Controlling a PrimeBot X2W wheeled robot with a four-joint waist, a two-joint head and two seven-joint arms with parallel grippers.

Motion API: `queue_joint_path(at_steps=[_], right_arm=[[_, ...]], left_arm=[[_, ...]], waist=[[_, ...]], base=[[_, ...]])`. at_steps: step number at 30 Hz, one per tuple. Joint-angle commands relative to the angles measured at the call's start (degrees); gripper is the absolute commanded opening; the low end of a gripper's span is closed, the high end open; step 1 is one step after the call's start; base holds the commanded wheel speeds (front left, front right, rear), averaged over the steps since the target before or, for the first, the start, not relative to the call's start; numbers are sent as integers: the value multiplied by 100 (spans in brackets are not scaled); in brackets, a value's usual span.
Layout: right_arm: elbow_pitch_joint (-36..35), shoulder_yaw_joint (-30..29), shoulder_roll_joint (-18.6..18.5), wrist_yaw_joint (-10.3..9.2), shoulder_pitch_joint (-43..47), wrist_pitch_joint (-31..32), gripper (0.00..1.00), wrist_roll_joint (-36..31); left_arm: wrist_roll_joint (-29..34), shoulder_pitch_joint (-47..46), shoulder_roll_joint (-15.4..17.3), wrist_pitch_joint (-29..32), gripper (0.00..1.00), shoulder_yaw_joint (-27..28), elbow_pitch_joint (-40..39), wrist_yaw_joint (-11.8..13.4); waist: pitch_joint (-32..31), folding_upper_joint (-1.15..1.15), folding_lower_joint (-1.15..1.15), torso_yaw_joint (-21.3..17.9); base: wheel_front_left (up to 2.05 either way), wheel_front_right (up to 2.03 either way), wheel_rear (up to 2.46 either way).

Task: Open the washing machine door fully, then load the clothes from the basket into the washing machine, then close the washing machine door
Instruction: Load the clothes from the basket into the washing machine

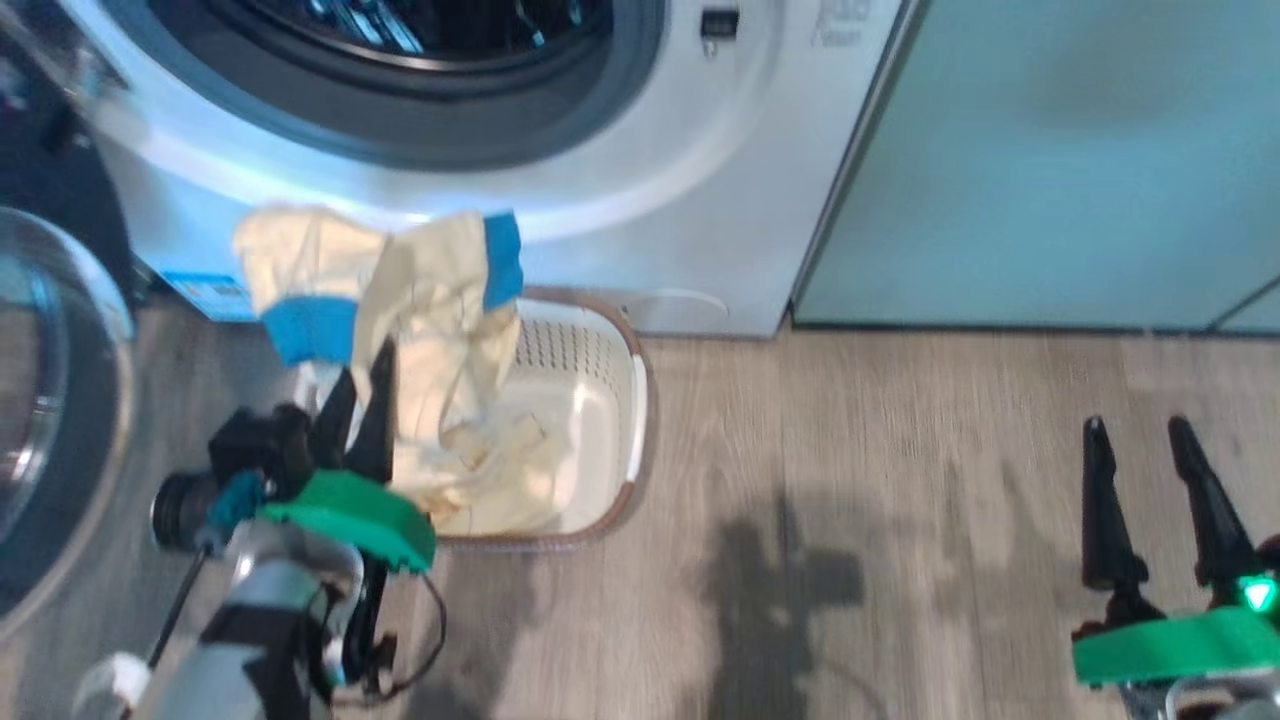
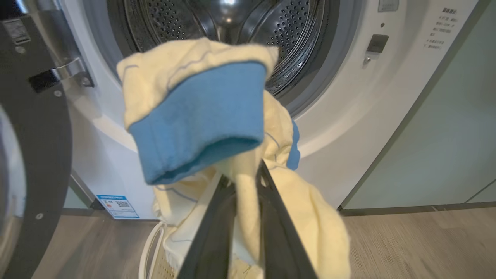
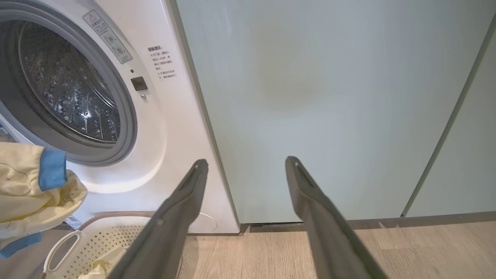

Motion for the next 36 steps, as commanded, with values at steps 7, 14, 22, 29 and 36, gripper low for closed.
queue_joint_path(at_steps=[7,14,22,29,36], right_arm=[[-143,63,-75,25,292,-54,100,-34],[-103,116,-75,25,561,-54,100,-28],[-79,143,-75,25,723,-54,100,6],[-59,182,-75,25,740,-54,100,39],[-60,204,-75,25,702,-54,100,46]], left_arm=[[26,519,273,199,0,305,-850,221],[15,1018,327,414,0,300,-1298,373],[-26,1336,334,556,0,285,-1558,482],[-47,1390,362,616,0,267,-1630,507],[-47,1359,373,619,0,236,-1658,520]], waist=[[-700,0,1,223],[-1093,0,1,286],[-1355,0,1,284],[-1393,0,1,269],[-1340,0,1,238]], base=[[0,0,0],[0,0,0],[0,0,0],[0,0,0],[0,0,0]])
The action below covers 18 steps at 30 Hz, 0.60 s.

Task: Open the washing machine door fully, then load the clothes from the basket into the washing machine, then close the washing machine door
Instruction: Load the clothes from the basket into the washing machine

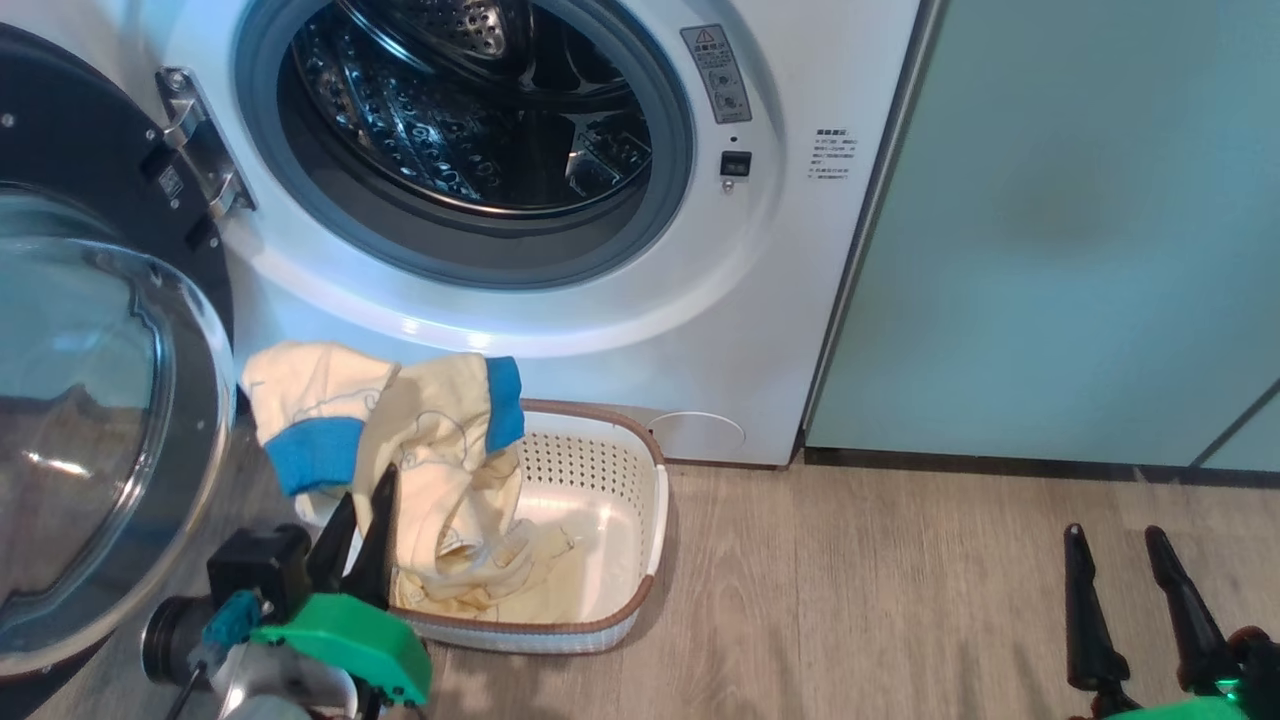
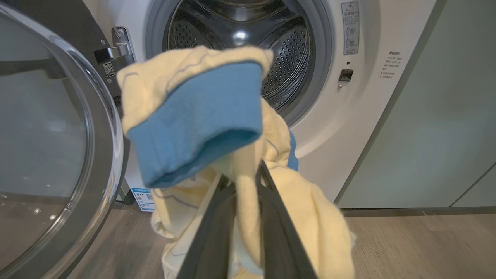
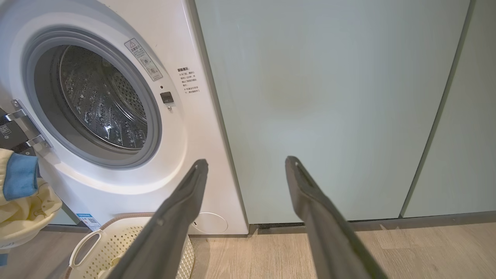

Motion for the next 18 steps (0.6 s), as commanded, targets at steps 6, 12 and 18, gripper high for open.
queue_joint_path(at_steps=[6,12,18], right_arm=[[-147,153,-75,25,-181,-55,100,30],[-161,193,-75,25,-225,-55,100,31],[-197,253,-75,25,-332,-55,100,46]], left_arm=[[-54,-318,131,-35,0,205,-162,20],[-101,-489,100,-51,0,164,-36,-29],[-204,-801,50,-116,0,171,192,-106]], waist=[[48,0,0,-31],[135,0,0,-60],[359,0,0,-146]], base=[[0,0,0],[0,0,0],[0,0,0]])
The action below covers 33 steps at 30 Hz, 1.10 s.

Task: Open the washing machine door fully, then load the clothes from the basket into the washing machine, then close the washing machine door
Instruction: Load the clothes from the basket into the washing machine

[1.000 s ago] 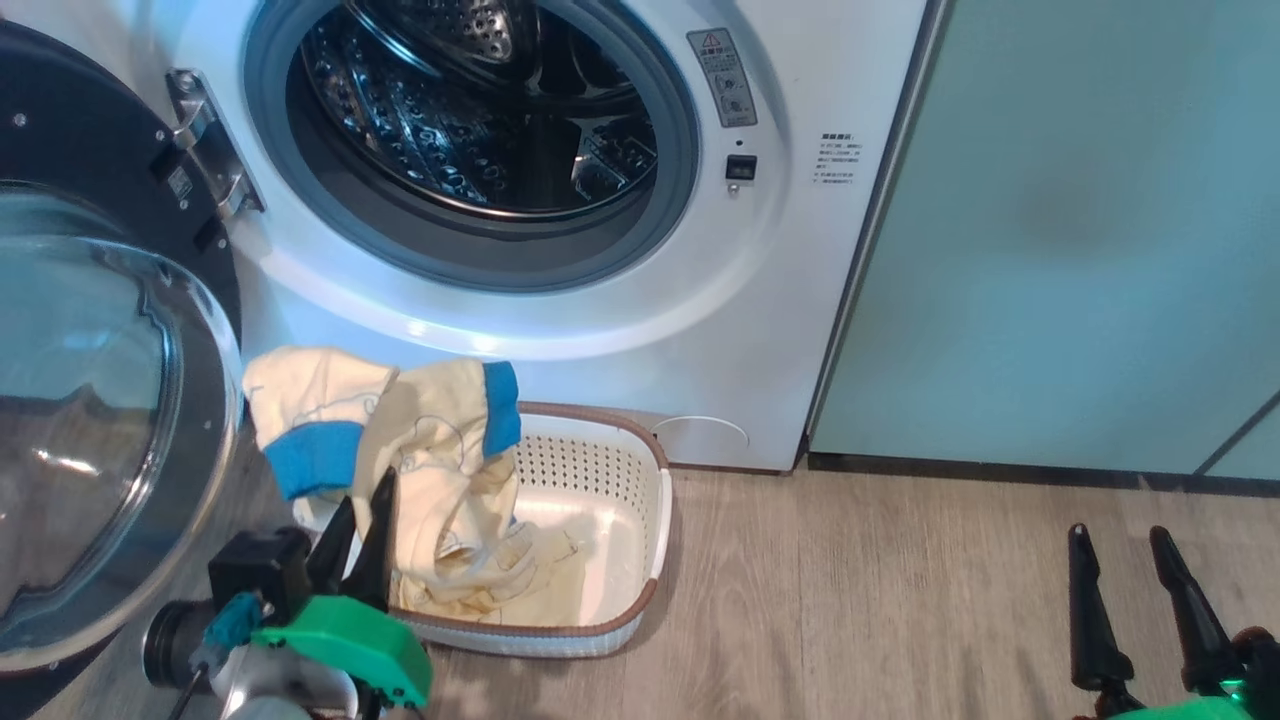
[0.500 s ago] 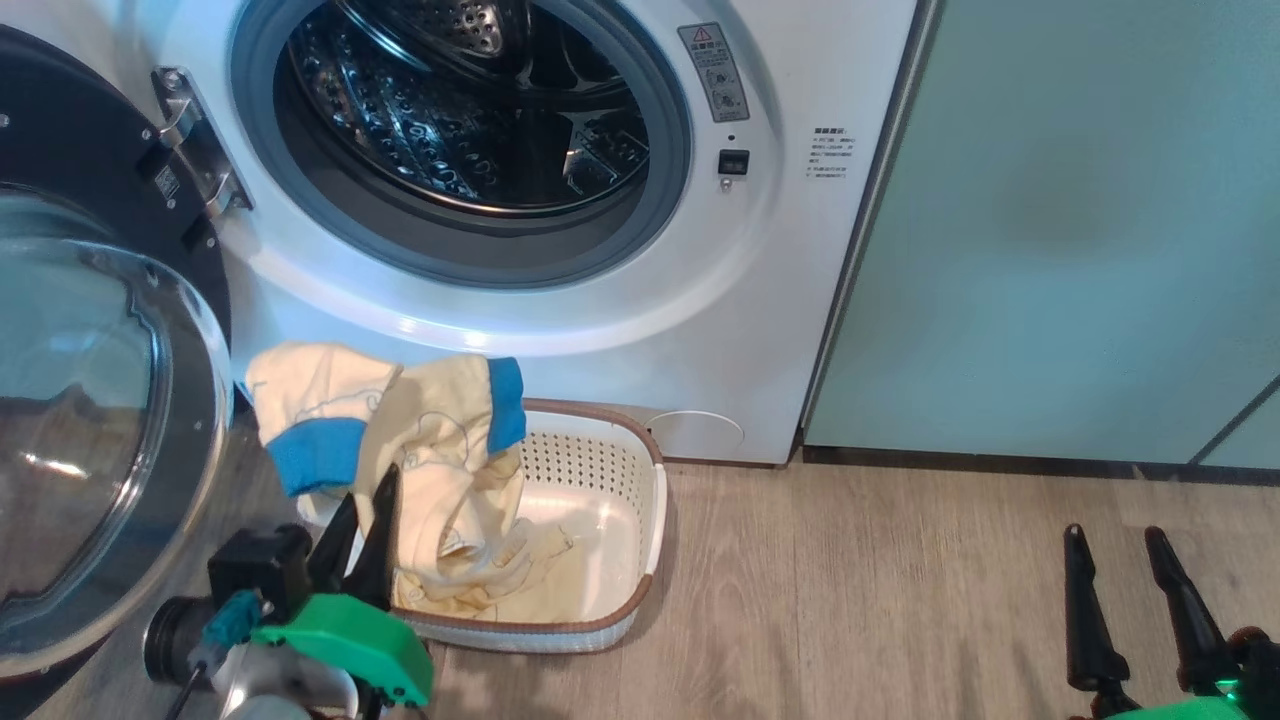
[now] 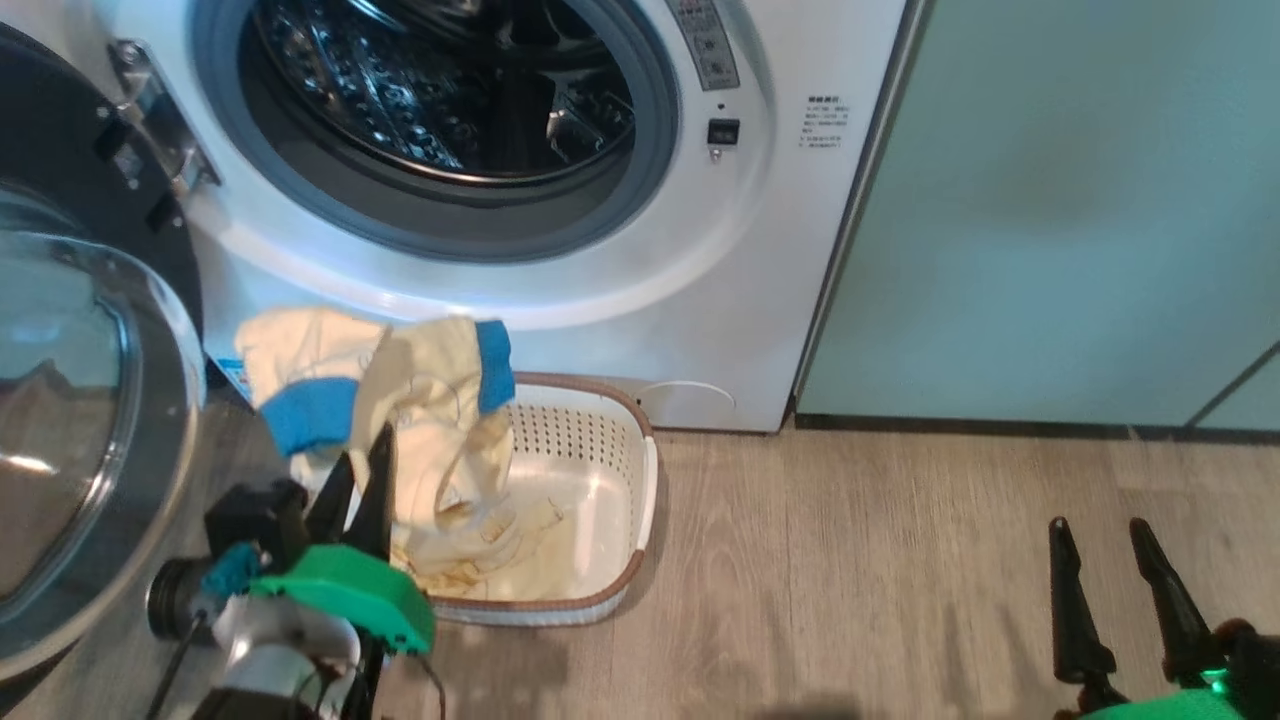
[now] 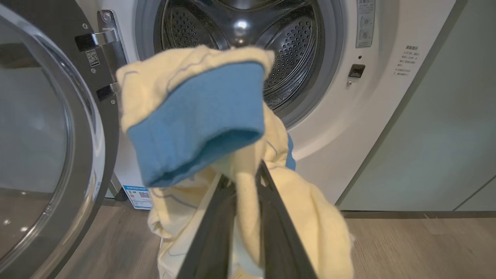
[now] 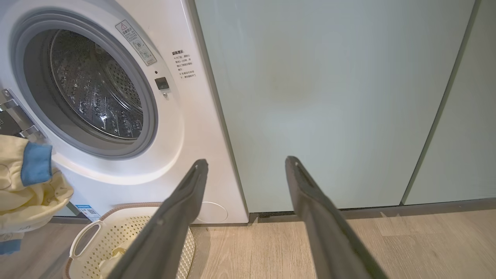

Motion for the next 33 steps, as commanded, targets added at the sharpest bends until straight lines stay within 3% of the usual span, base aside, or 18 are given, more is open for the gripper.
queue_joint_path(at_steps=[1,18,25,33], right_arm=[[-199,139,-75,25,-329,-55,100,42],[-425,105,-75,25,-1030,-55,100,231],[-479,106,-75,25,-1318,-55,100,390],[-494,112,-75,25,-1461,-55,100,570]], left_arm=[[-63,-421,75,-79,0,235,-142,-32],[-374,-2341,222,-155,0,351,1086,-578],[-563,-3326,543,385,0,430,1715,-821],[-675,-4167,973,1025,0,542,1973,-932]], waist=[[119,0,0,-56],[1703,0,0,-389],[2263,0,0,-657],[2591,0,0,-888]], base=[[0,0,0],[0,0,0],[0,0,0],[0,0,0]])
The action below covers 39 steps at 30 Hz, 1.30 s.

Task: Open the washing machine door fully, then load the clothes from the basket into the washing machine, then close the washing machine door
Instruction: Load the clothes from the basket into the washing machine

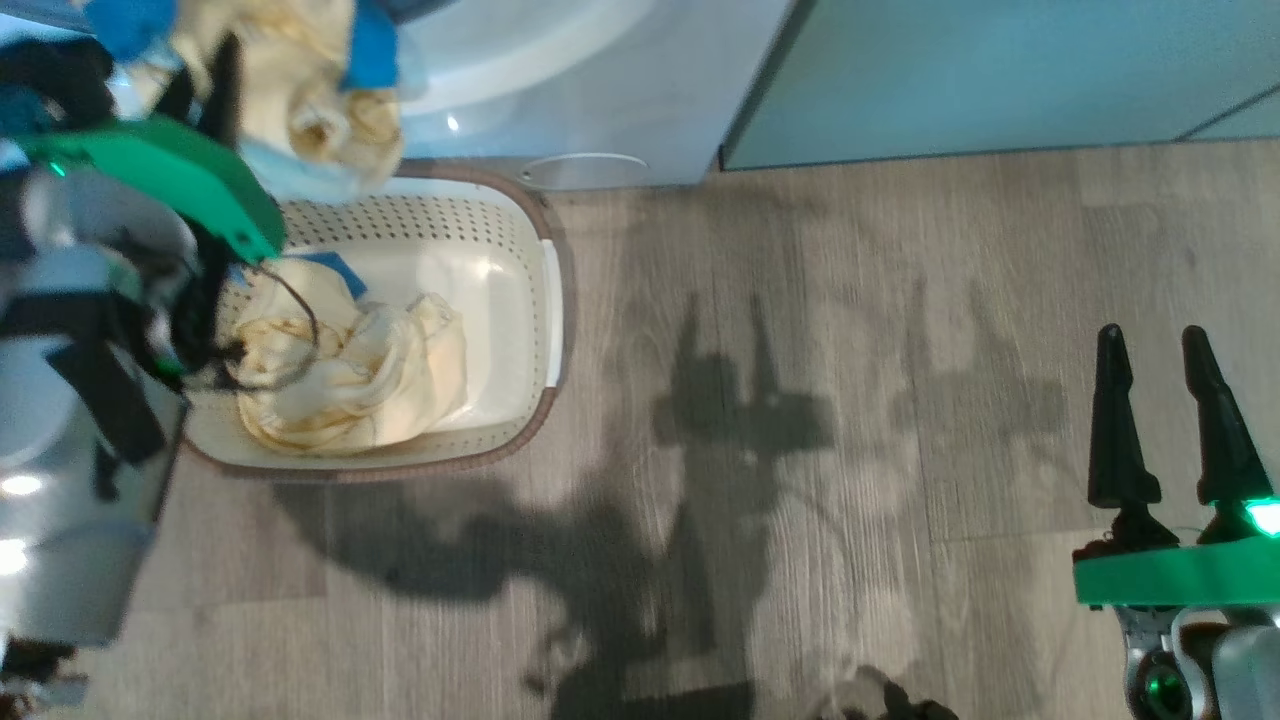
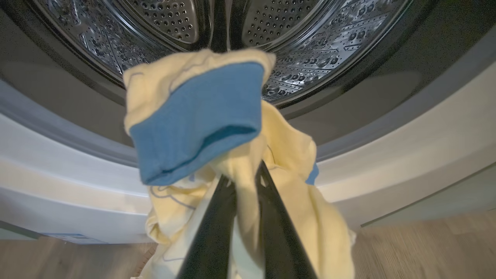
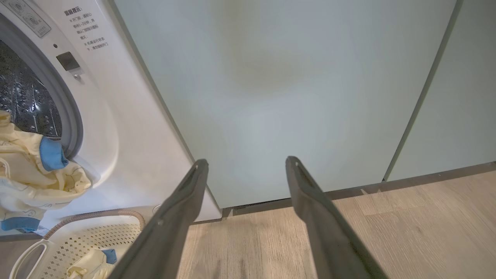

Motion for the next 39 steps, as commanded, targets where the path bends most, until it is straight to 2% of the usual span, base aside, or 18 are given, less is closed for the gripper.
queue_joint_path(at_steps=[1,12,21,30,39], right_arm=[[-183,96,-74,25,-63,-54,100,39],[-175,264,-74,25,-265,-54,100,331],[-170,411,-74,25,-379,-54,100,560],[-162,506,-74,25,-477,-54,100,733],[-142,579,-74,25,-587,-54,100,867]], left_arm=[[-26,-241,314,21,0,271,-170,-35],[-285,-1608,885,1240,0,377,125,-154],[-221,-2487,1289,1790,0,366,352,-118],[-20,-3083,1552,1471,0,376,529,-129],[346,-3708,1653,278,0,315,842,-228]], waist=[[93,0,-1,-87],[525,0,-1,-422],[882,0,-1,-760],[1143,0,-1,-1011],[1287,0,-1,-1154]], base=[[0,0,0],[0,0,0],[0,0,0],[0,0,0],[0,0,0]])
